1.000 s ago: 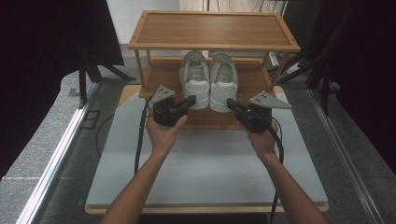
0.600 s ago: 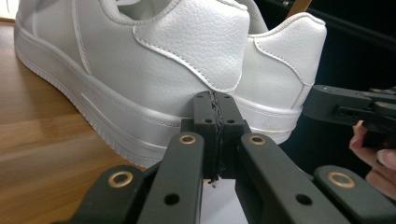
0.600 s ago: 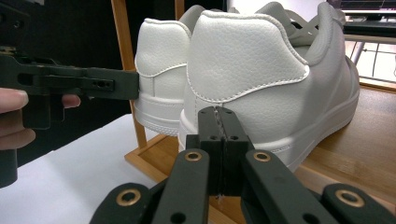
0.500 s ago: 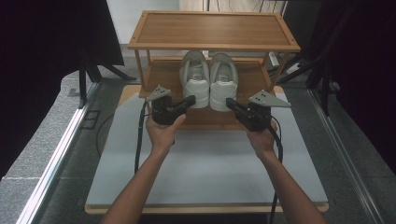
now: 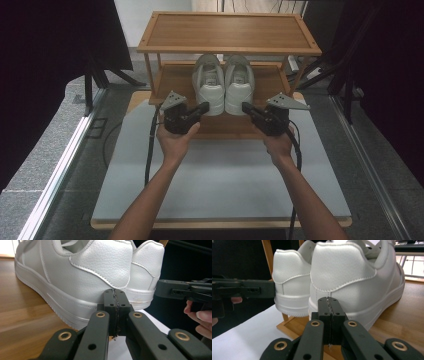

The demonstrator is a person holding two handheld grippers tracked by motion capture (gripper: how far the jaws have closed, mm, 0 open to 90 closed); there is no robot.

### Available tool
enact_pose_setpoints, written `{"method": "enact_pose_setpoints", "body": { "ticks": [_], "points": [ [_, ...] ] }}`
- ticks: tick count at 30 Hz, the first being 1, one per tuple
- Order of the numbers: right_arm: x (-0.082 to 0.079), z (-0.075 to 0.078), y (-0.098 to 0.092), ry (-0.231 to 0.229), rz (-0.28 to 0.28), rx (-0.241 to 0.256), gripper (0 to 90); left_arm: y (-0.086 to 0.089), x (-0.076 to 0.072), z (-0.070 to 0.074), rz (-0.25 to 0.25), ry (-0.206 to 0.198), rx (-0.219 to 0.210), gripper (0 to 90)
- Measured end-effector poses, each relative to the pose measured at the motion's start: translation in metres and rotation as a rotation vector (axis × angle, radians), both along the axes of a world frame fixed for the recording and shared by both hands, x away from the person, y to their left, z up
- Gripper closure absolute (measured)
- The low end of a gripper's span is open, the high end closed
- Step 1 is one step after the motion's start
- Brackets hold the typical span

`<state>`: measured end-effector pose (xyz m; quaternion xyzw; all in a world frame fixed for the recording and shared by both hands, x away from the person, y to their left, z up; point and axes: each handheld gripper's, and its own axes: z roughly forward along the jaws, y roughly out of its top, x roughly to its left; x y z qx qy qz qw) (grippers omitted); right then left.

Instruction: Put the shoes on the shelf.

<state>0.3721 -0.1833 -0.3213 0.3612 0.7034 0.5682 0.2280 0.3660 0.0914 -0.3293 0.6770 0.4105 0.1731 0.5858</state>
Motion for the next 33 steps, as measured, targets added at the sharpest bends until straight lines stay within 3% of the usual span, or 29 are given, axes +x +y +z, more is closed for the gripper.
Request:
{"method": "enact_pose_setpoints", "body": {
  "ticks": [5,12,19,23,29,33],
  "points": [
    [0.002,-0.003,-0.003,0.026,0.000,0.016,87.2,0.000,0.003,0.001,0.006,0.003,0.001,90.0],
    [0.003,-0.009,-0.006,0.054,0.014,0.053,85.6,0.004,0.003,-0.003,-0.010,0.010,-0.035,89.4],
    [-0.008,-0.009,-0.008,0.046,0.037,0.080,80.0,0.009,-0.005,-0.008,-0.033,0.008,-0.094,71.1],
    [-0.016,-0.013,-0.008,0.029,0.056,0.096,73.1,0.017,-0.015,-0.013,-0.065,0.007,-0.128,62.0],
    [-0.037,-0.033,-0.012,-0.002,0.090,0.124,54.3,0.019,-0.037,-0.031,-0.108,0.000,-0.102,53.3],
    [-0.051,-0.051,-0.025,0.015,0.101,0.181,50.3,0.028,-0.052,-0.041,-0.106,0.002,-0.087,50.4]
  ]
}}
